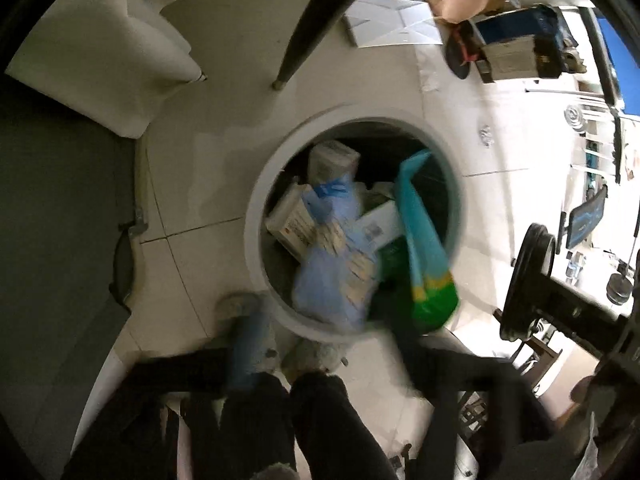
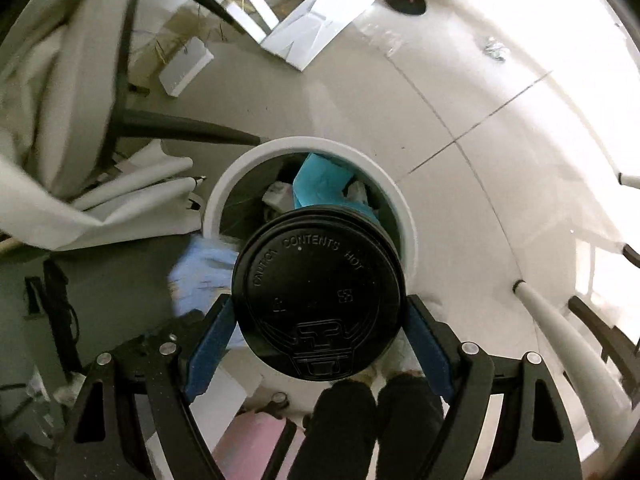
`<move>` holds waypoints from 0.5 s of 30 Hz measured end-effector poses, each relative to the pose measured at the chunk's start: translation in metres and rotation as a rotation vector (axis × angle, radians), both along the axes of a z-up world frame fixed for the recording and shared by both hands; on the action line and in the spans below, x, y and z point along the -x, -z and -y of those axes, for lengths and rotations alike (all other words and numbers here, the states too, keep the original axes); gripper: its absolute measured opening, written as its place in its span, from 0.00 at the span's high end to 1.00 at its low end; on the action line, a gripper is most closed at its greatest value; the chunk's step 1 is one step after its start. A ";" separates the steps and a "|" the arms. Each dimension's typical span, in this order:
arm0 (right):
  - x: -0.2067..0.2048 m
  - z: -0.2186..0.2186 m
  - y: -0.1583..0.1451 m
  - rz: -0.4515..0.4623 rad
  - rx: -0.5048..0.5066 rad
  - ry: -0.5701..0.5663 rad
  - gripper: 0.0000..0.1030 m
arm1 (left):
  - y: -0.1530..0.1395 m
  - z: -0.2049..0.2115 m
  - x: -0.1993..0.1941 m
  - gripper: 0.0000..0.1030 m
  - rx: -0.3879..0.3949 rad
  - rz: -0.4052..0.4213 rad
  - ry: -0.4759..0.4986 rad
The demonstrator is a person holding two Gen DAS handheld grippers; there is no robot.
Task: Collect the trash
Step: 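Carry the snack bag and cup lid over the trash bin and release both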
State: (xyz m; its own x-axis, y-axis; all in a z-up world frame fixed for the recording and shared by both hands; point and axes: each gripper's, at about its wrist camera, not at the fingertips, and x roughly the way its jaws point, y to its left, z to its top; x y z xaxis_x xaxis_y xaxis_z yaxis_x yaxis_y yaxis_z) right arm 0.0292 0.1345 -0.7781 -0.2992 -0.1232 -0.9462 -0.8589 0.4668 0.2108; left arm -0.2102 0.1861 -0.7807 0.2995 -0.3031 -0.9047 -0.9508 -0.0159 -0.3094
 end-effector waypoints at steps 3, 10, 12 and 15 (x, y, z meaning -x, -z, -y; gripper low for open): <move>0.006 -0.011 0.020 -0.051 0.026 -0.012 0.17 | 0.002 0.002 0.013 0.04 -0.008 -0.039 -0.010; 0.020 -0.013 0.028 -0.110 0.056 -0.068 0.00 | -0.035 0.004 0.036 0.04 -0.193 -0.219 0.009; 0.021 -0.012 0.017 -0.065 0.037 -0.104 0.00 | -0.051 0.004 0.042 0.04 -0.250 -0.294 0.028; 0.020 -0.006 -0.007 0.010 0.010 -0.153 0.00 | -0.077 0.005 0.047 0.04 -0.294 -0.328 0.022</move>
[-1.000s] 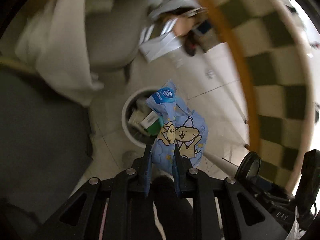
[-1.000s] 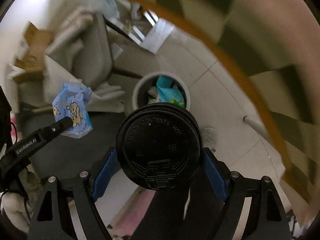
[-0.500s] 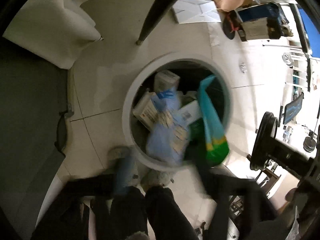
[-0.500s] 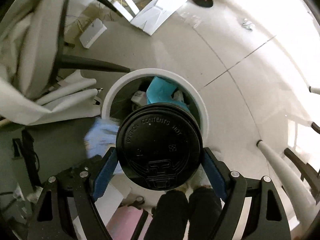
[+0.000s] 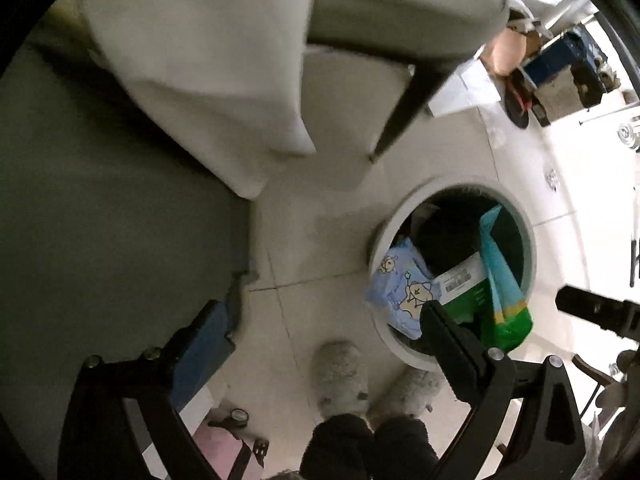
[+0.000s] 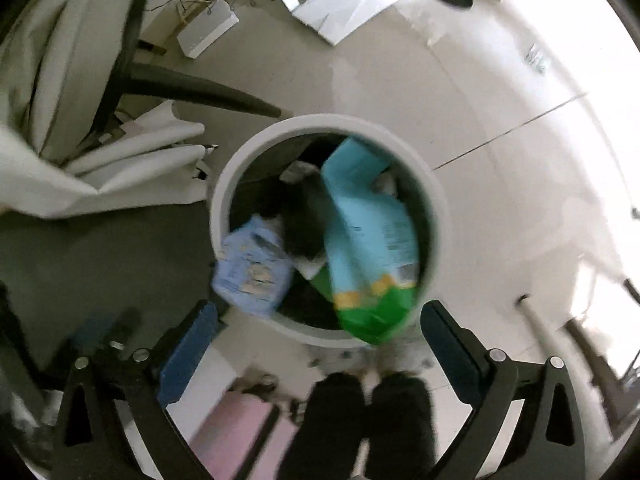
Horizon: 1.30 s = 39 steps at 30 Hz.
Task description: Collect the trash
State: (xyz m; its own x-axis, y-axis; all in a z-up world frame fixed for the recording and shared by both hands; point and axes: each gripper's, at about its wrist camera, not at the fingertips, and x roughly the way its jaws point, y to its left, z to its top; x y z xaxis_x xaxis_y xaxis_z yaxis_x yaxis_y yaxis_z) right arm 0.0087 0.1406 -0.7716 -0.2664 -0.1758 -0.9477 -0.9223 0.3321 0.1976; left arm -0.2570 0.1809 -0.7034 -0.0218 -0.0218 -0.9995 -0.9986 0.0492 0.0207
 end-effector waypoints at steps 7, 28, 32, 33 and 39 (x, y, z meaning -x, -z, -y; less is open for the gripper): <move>-0.007 0.037 -0.096 0.151 -0.072 -0.049 0.00 | -0.093 0.026 -0.005 0.04 -0.035 0.018 0.015; -0.029 0.144 -0.513 0.039 -0.324 -0.057 0.00 | -0.459 0.114 -0.050 0.04 -0.135 0.245 0.152; -0.031 0.162 -0.566 0.007 -0.376 -0.051 0.00 | -0.505 0.124 -0.048 0.04 -0.170 0.314 0.147; -0.030 0.167 -0.577 0.000 -0.389 -0.052 0.00 | -0.517 0.127 -0.046 0.04 -0.181 0.329 0.147; -0.025 0.185 -0.633 -0.035 -0.450 -0.058 0.00 | -0.571 0.142 -0.042 0.04 -0.242 0.385 0.162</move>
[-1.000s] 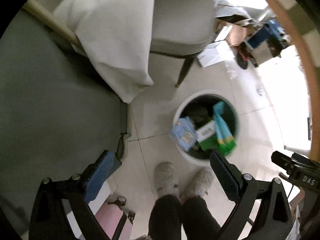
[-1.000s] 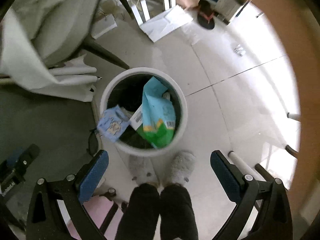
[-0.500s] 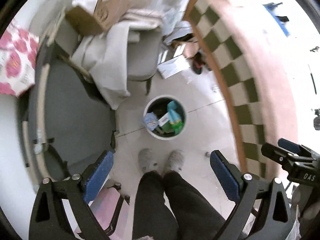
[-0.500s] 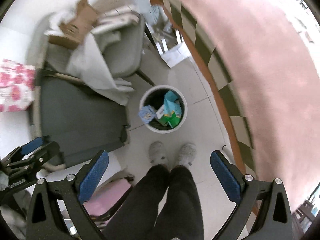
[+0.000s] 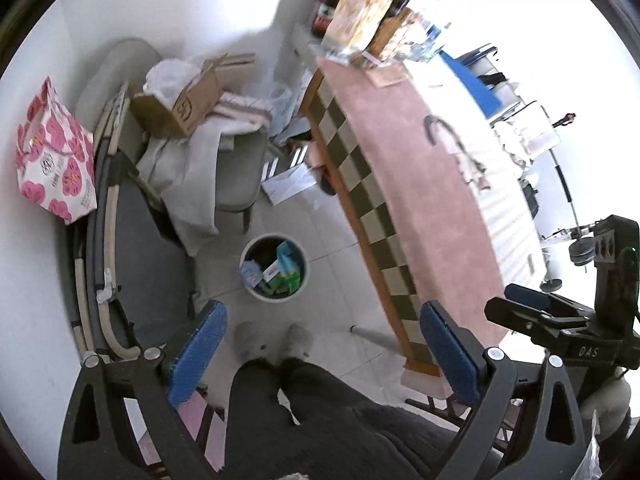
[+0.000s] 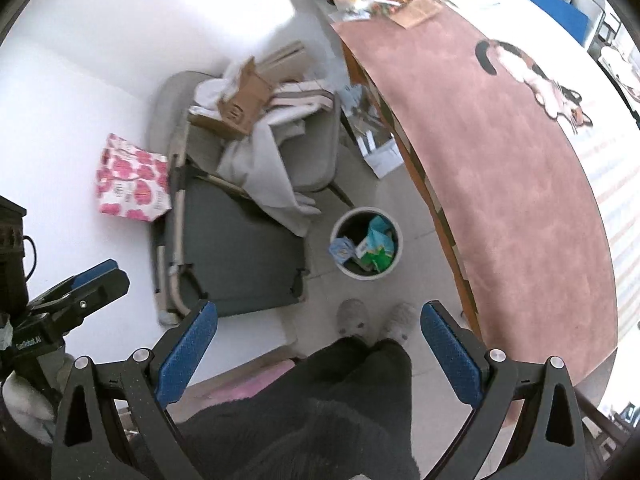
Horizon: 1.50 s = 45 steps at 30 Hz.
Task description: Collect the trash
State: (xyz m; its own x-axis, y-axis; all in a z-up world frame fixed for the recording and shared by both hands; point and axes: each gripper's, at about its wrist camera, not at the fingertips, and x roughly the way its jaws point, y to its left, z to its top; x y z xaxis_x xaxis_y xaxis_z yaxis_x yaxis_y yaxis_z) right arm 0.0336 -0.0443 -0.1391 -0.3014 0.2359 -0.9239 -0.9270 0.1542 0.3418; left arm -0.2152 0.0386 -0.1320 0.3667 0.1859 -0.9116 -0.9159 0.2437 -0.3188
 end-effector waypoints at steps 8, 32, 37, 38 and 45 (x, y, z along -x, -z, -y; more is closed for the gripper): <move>0.012 0.010 -0.040 -0.011 -0.028 -0.044 0.00 | -0.033 0.014 0.000 0.02 -0.028 0.053 0.013; 0.022 0.018 -0.060 -0.028 -0.024 -0.075 0.00 | -0.052 0.030 -0.003 0.00 -0.052 0.076 0.029; 0.022 0.023 -0.062 -0.031 -0.029 -0.068 0.00 | -0.053 0.031 -0.005 0.00 -0.054 0.076 0.031; 0.021 0.023 -0.062 -0.032 -0.031 -0.065 0.00 | -0.053 0.031 -0.005 0.00 -0.053 0.076 0.030; 0.019 0.027 -0.064 -0.033 -0.037 -0.050 0.00 | -0.054 0.033 -0.006 0.00 -0.055 0.078 0.028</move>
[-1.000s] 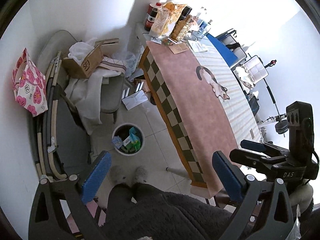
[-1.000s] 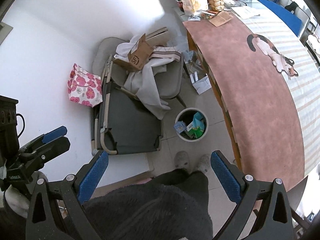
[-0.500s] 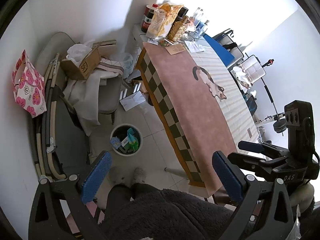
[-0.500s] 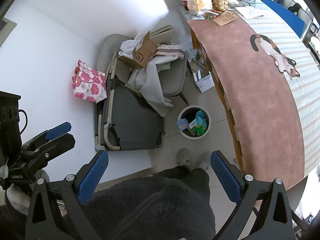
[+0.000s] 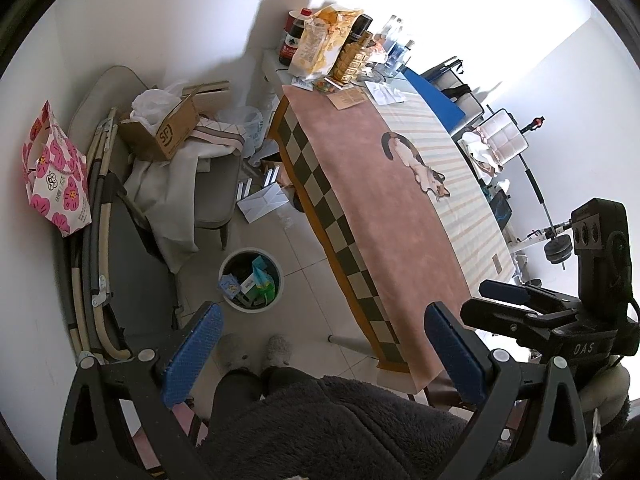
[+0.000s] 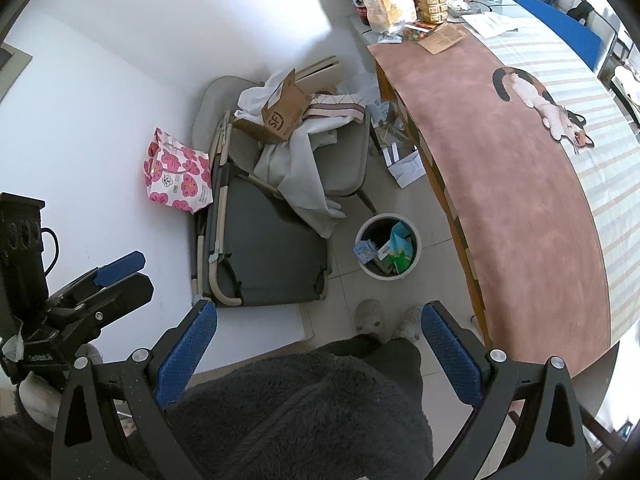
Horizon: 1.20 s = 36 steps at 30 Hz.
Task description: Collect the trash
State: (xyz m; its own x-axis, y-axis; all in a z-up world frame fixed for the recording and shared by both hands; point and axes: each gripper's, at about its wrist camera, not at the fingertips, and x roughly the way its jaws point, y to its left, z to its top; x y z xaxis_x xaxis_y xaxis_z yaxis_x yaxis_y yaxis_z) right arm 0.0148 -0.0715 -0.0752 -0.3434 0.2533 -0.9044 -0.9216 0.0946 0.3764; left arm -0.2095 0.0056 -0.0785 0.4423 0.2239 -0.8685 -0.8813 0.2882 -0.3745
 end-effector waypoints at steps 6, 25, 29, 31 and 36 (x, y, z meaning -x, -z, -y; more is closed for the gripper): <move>-0.002 0.003 -0.001 0.000 -0.003 -0.003 0.00 | -0.003 0.000 -0.004 0.00 -0.002 0.006 0.006; -0.003 -0.001 -0.005 -0.005 -0.009 0.015 0.00 | -0.008 -0.003 0.000 0.00 -0.014 0.026 0.016; -0.003 0.000 -0.005 -0.007 -0.010 0.014 0.00 | -0.009 -0.004 -0.001 0.00 -0.017 0.024 0.014; -0.003 0.001 -0.005 -0.006 -0.010 0.011 0.00 | -0.011 -0.006 -0.002 0.00 -0.019 0.025 0.021; -0.004 0.002 -0.005 -0.005 -0.010 0.008 0.00 | -0.013 -0.008 -0.002 0.00 -0.021 0.028 0.024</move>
State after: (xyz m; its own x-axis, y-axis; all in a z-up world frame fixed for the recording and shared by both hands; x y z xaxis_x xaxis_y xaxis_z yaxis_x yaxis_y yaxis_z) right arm 0.0187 -0.0730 -0.0703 -0.3462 0.2651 -0.8999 -0.9188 0.0983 0.3824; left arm -0.2079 0.0136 -0.0655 0.4718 0.2312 -0.8508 -0.8633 0.3172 -0.3926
